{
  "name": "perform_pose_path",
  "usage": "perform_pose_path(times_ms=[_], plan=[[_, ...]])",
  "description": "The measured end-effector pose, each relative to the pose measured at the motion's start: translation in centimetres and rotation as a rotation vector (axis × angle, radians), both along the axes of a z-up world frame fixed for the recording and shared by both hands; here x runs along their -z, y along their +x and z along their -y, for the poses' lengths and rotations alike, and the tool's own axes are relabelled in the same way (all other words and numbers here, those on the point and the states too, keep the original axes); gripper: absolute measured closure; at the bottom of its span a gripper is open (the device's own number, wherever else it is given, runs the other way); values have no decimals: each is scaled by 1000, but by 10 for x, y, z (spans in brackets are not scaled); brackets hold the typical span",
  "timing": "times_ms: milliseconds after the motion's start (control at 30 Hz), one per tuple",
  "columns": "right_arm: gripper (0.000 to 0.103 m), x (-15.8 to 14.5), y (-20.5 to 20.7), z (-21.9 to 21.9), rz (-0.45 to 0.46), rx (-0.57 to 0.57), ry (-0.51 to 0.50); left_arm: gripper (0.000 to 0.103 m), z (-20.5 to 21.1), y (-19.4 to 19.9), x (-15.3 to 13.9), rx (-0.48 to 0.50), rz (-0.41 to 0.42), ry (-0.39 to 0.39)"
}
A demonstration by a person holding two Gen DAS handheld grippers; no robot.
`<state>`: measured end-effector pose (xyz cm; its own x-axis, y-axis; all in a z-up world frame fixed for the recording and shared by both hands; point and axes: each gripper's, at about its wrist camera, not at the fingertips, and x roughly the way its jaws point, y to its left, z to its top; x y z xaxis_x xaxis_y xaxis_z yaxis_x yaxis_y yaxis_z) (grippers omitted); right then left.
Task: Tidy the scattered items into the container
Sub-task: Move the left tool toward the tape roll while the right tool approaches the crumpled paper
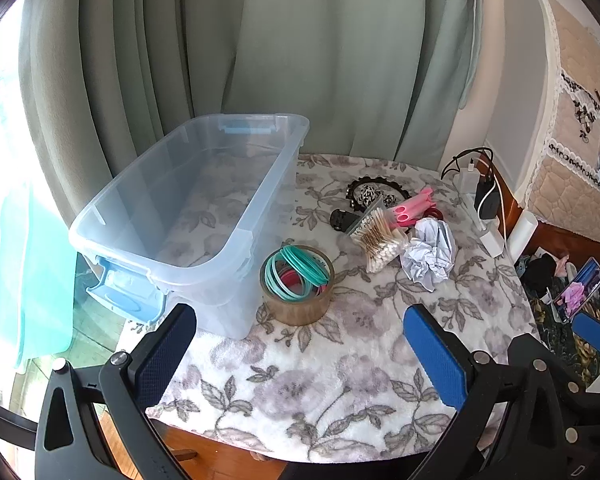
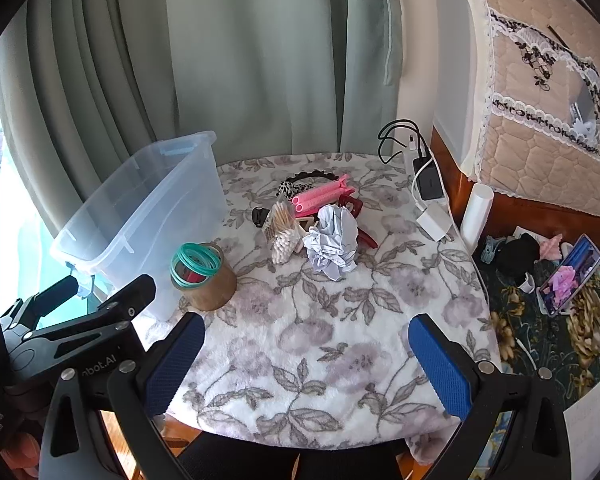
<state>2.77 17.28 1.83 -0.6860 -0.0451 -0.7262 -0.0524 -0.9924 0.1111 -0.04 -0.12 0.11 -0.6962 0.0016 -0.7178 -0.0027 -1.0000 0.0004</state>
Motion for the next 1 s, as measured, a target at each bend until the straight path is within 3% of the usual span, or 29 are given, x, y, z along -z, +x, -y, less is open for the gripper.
perform_pose_path(times_ms=[1000], plan=[[0, -6, -2, 11, -18, -8, 24, 0, 13, -7, -3, 15, -38, 9]])
